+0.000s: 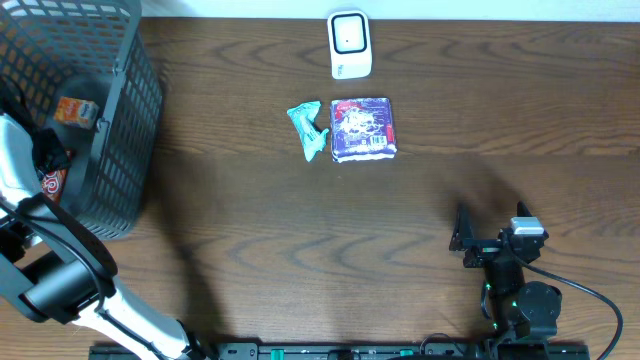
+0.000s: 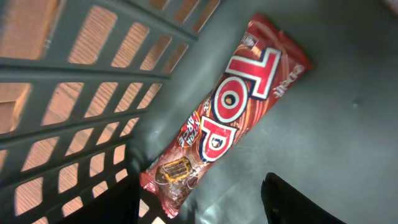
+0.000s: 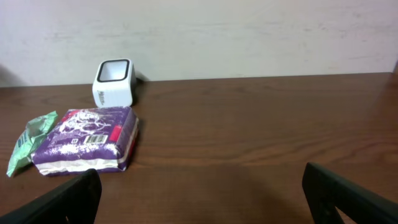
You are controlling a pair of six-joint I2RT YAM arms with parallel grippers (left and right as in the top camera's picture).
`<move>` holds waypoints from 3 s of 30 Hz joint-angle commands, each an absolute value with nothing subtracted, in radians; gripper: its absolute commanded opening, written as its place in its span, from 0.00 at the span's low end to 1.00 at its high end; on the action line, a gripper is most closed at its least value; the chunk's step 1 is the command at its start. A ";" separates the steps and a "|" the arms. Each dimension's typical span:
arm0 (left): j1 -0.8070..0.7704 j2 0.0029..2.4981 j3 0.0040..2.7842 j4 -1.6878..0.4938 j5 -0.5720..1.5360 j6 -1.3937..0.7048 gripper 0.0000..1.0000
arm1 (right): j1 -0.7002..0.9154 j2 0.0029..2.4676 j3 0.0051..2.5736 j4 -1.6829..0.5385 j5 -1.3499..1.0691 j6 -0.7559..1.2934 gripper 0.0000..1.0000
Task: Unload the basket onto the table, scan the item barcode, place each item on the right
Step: 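Reach the left gripper into the basket and grasp the red TOP bar, then carry the TOP bar to the scanner and drop it beside the wipes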
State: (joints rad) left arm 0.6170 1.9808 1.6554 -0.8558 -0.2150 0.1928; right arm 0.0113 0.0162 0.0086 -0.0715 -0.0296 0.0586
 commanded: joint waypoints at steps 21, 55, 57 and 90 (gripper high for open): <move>0.663 2.099 1.620 -0.809 -0.120 0.285 0.62 | 0.008 0.013 0.006 -0.074 -0.028 0.047 0.99; 0.609 1.884 1.564 -0.748 0.174 0.091 0.07 | 0.008 0.013 0.006 -0.074 -0.028 0.047 0.99; 0.592 1.808 1.564 -0.718 0.240 0.083 0.07 | 0.008 0.013 0.006 -0.074 -0.028 0.047 0.99; -0.086 1.513 1.563 -0.519 0.302 -0.393 0.08 | 0.008 0.013 0.006 -0.074 -0.028 0.047 0.99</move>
